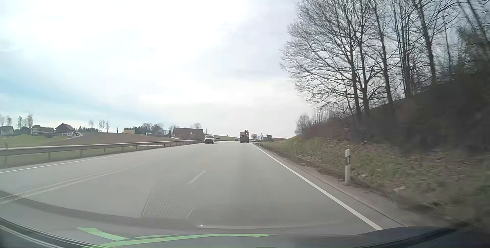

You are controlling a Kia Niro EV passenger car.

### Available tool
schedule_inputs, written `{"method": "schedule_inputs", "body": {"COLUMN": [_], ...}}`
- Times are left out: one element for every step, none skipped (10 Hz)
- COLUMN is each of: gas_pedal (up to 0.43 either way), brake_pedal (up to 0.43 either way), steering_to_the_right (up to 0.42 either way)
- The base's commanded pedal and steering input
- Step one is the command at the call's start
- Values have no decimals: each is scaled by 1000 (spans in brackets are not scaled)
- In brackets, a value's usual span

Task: Follow the waypoints while adhering to traffic rules and regulations

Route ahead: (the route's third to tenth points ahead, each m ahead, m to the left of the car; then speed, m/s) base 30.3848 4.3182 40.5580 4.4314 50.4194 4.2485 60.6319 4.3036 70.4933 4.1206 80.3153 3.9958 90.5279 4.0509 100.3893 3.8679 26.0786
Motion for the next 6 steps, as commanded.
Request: {"method": "schedule_inputs", "body": {"gas_pedal": [429,429,429,429,429,429], "brake_pedal": [0,0,0,0,0,0], "steering_to_the_right": [1,1,1,1,1,1]}}
